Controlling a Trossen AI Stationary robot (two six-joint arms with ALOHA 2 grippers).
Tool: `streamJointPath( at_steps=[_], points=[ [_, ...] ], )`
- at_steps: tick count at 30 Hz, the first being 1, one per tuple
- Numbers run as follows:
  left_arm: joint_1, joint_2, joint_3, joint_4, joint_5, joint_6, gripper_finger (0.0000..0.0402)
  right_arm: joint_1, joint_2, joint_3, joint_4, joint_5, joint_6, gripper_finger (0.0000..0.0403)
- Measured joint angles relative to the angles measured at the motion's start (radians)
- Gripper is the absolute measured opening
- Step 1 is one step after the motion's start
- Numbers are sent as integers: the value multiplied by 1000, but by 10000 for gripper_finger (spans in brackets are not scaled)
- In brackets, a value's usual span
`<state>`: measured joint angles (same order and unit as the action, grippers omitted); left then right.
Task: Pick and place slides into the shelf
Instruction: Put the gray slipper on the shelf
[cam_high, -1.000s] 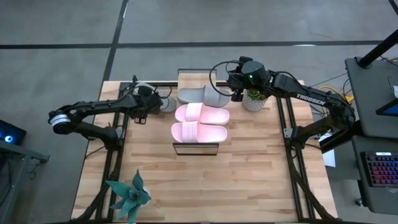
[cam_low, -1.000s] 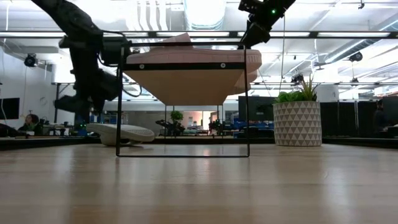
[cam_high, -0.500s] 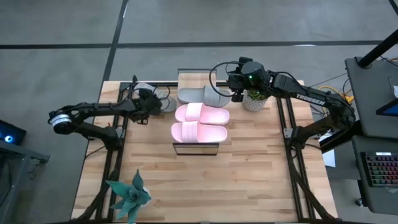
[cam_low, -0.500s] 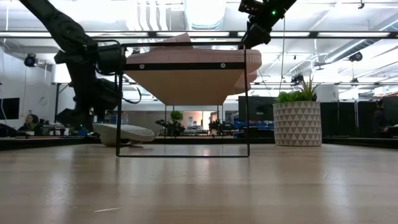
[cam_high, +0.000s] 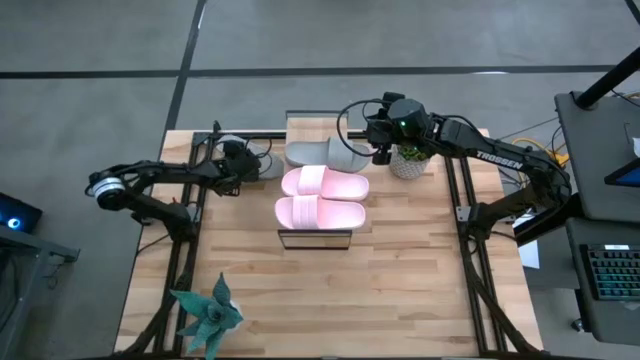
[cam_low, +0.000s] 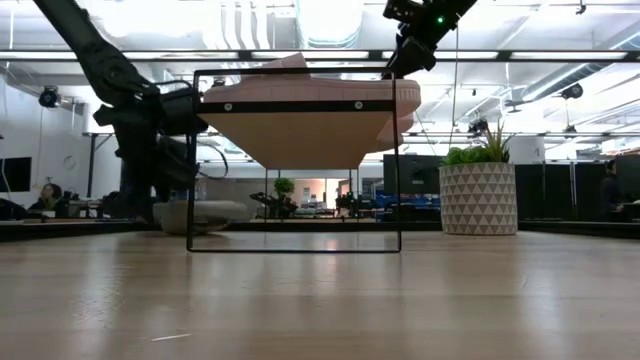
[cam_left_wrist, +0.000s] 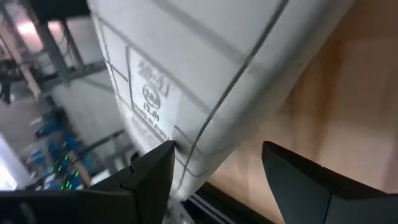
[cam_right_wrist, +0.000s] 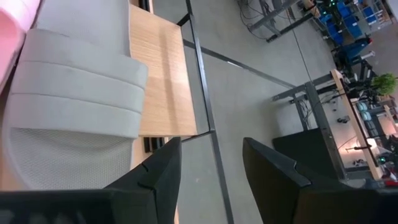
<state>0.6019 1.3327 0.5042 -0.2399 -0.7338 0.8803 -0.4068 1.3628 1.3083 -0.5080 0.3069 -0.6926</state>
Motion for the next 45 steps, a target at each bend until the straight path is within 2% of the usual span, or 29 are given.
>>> streamJointPath(
  at_steps=[5, 14, 17, 21, 26, 36, 45],
  points=[
    [12, 91, 0, 133, -111, -9, 226, 0, 0, 0, 12, 0, 0, 159],
    [12, 216, 30, 208, -140, -9, 223, 0, 0, 0, 11, -1, 0, 158],
    [12, 230, 35, 210, -147, -9, 197, 0, 0, 0, 12, -1, 0, 155],
    [14, 215, 46, 207, -148, -9, 135, 0, 0, 0, 11, -1, 0, 155],
    [17, 162, 70, 172, -148, -9, 67, 0, 0, 0, 11, 0, 0, 157],
    [15, -11, 116, -166, -158, 16, 63, 0, 0, 0, 15, 0, 3, 152],
    [14, -240, 251, -332, -149, 17, 59, 0, 0, 0, 23, 0, 3, 148]
  ],
)
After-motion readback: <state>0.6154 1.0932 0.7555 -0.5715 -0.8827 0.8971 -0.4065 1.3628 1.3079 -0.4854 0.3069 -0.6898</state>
